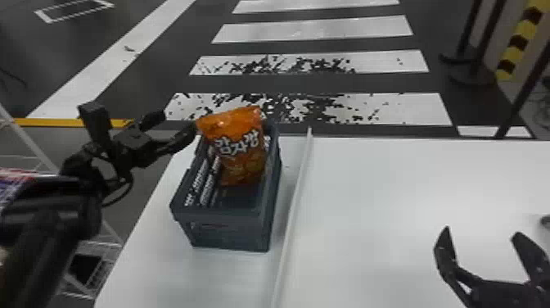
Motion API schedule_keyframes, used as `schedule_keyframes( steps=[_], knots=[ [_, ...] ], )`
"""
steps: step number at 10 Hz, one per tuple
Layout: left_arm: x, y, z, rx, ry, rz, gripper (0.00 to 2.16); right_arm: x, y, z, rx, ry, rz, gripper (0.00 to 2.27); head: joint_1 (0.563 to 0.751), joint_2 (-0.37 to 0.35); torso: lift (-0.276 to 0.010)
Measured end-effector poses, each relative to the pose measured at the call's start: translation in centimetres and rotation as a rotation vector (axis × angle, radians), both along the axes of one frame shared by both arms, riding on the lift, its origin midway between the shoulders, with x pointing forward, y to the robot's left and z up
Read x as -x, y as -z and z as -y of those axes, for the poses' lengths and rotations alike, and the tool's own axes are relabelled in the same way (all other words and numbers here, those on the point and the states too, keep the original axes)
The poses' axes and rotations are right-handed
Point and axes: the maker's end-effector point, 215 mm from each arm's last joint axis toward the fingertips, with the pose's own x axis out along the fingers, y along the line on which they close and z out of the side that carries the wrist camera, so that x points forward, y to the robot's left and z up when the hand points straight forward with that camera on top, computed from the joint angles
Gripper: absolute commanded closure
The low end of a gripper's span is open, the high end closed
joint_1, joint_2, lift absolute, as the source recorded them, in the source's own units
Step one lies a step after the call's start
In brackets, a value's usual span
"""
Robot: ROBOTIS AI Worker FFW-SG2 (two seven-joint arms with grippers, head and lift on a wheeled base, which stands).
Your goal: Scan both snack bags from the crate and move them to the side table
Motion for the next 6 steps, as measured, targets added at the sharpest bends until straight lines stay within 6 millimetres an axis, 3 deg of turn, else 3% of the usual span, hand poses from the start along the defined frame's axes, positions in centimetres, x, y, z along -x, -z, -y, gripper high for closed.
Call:
schedule_keyframes(
  steps=[3, 6],
  knots=[
    [-0.9, 1.9, 1.2, -0.063, 0.039, -0.033, 0.08, 0.2, 0.2, -0.2, -0.002, -0.003, -0.005, 0.06, 0.695, 0.152, -0.099],
    [-2.7, 2.5, 1.9, -0.119, 0.044, -0.011, 0.08, 0.4, 0.4, -0.2, -0.002, -0.004, -0.009, 0.06, 0.695, 0.143, -0.099]
  ],
)
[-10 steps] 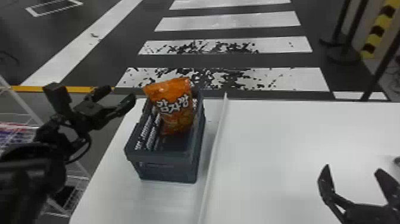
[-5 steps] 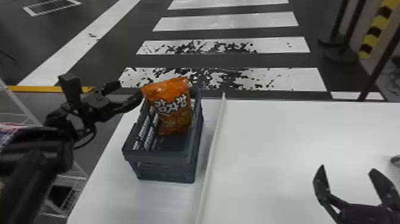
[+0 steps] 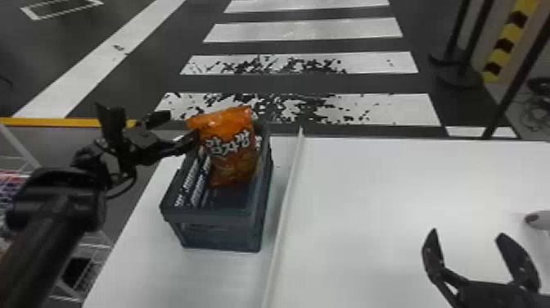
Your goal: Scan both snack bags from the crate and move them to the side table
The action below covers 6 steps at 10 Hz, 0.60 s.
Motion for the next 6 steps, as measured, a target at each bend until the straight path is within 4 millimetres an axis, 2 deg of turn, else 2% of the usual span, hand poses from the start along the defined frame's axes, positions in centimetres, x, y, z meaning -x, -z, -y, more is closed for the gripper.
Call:
schedule_keyframes(
  steps=[4, 6],
  knots=[
    [-2.4, -0.4, 2.0, -0.048, 0.036, 0.021, 0.07, 0.4, 0.2, 0.1, 0.001, 0.000, -0.005, 0.06, 0.695, 0.122, -0.099],
    [-2.7, 0.4, 3.5, -0.086, 0.061, 0.012, 0.07, 0.6, 0.3, 0.1, 0.001, 0.001, -0.006, 0.06, 0.695, 0.105, -0.099]
  ],
)
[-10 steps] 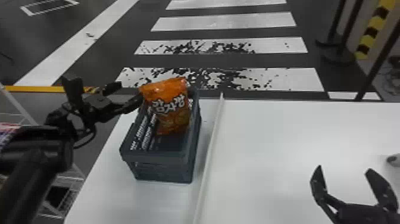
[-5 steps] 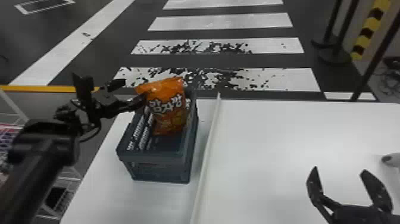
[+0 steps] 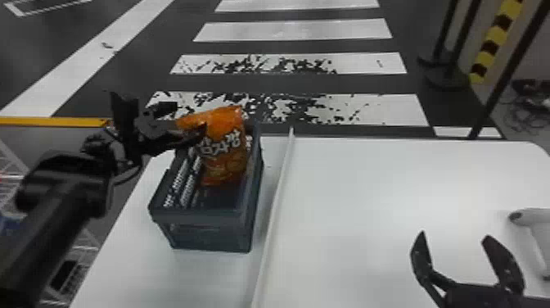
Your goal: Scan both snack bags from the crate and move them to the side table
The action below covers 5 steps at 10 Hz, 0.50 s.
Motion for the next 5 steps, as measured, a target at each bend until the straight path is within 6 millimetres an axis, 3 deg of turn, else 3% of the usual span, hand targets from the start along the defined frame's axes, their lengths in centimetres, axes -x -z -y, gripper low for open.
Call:
schedule_keyframes(
  steps=[2, 3, 4, 5],
  knots=[
    [0.2, 1.4, 1.2, -0.032, 0.016, -0.022, 0.22, 0.2, -0.1, 0.0, 0.000, 0.000, 0.002, 0.06, 0.695, 0.091, -0.099],
    [0.2, 1.9, 1.1, -0.040, 0.010, -0.033, 0.53, 0.3, -0.1, 0.0, 0.000, 0.000, 0.002, 0.06, 0.695, 0.091, -0.099],
    [0.4, 2.5, 1.1, -0.054, 0.014, -0.050, 1.23, 0.4, 0.0, 0.1, 0.000, 0.001, 0.000, 0.06, 0.695, 0.091, -0.099],
    [0.4, 3.2, 0.8, -0.077, 0.009, -0.065, 2.11, 0.5, 0.0, 0.1, 0.001, 0.001, -0.002, 0.06, 0.695, 0.092, -0.099]
  ],
)
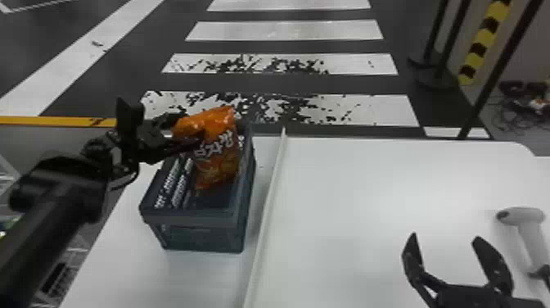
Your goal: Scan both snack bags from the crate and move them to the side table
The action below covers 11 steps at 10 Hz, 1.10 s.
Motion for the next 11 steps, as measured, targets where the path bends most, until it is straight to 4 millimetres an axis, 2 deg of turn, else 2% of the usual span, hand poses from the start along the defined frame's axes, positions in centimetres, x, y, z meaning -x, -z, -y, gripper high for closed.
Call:
schedule_keyframes(
  steps=[2, 3, 7, 9, 11],
  knots=[
    [0.0, 1.3, -1.4, -0.021, -0.054, -0.034, 2.14, 0.1, -0.1, 0.0, 0.000, 0.000, 0.000, 0.06, 0.695, 0.108, -0.099],
    [0.2, 1.1, -1.3, -0.025, -0.049, -0.031, 2.14, 0.1, -0.1, 0.0, -0.001, 0.000, 0.000, 0.06, 0.695, 0.108, -0.099],
    [0.7, -2.0, -0.1, 0.033, -0.030, 0.030, 2.14, 0.1, 0.0, 0.1, -0.001, 0.003, -0.002, 0.06, 0.695, 0.094, -0.099],
    [1.1, -2.6, -0.4, 0.075, -0.049, 0.028, 2.14, 0.0, 0.1, 0.2, 0.000, 0.004, -0.009, 0.06, 0.695, 0.098, -0.099],
    [1.6, -2.2, -1.0, 0.094, -0.065, 0.015, 2.14, -0.2, 0.3, 0.2, 0.000, 0.004, -0.022, 0.06, 0.695, 0.104, -0.099]
  ],
)
